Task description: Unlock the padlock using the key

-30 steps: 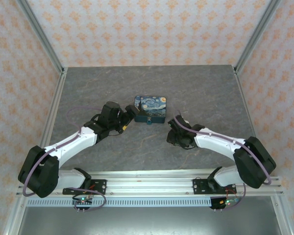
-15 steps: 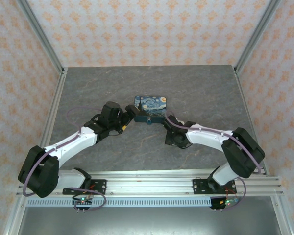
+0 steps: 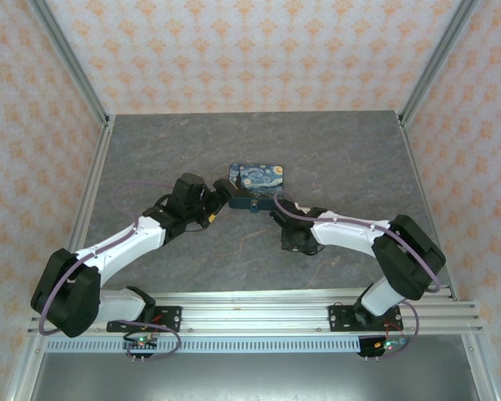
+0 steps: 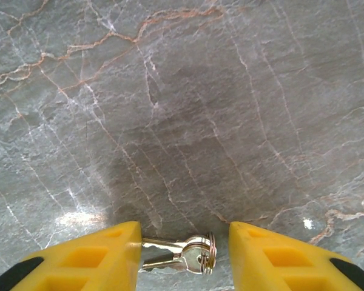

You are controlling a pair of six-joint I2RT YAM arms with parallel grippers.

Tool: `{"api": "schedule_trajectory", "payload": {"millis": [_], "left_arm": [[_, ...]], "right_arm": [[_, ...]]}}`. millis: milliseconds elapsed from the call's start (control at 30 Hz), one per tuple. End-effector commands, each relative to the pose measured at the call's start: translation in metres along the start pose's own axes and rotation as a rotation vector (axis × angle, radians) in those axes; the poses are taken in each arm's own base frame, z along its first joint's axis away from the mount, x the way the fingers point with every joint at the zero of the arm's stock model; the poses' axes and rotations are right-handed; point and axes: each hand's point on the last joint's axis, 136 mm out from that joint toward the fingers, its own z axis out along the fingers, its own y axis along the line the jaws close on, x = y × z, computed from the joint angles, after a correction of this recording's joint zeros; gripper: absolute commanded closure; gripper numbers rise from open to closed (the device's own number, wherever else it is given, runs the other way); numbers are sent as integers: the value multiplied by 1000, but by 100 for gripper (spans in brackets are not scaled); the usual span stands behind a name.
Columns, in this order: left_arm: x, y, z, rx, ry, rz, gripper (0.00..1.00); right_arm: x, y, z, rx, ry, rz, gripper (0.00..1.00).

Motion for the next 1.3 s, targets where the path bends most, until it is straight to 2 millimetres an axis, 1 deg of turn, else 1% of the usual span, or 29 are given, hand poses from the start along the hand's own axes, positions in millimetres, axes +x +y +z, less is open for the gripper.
{"api": "schedule_trajectory", "payload": {"millis": [0, 433, 633, 833, 1000, 1033, 1133, 1267], "left_arm": [[0, 7, 1, -33, -15, 17, 1], [-1, 8, 2, -36, -19, 16, 1], [-1, 7, 2, -34, -19, 16, 1], [-2, 7, 2, -36, -21, 16, 1], [-1, 9, 2, -40, -20, 12, 1], [-1, 9, 2, -38, -21, 14, 1], [-1, 8, 2, -37, -22, 14, 1], [-2, 8, 2, -36, -23, 14, 1]], "right_arm": [[6, -11, 2, 53, 8, -31, 58], [10, -1, -1, -12, 6, -23, 57], [14, -4, 1, -16, 10, -20, 57], [20, -7, 6, -10, 30, -28, 59], [23, -8, 7, -6, 43, -44, 64], [24, -9, 6, -7, 46, -48, 66], [25, -10, 6, -1, 50, -58, 76], [25, -11, 3, -5, 46, -59, 83]]}}
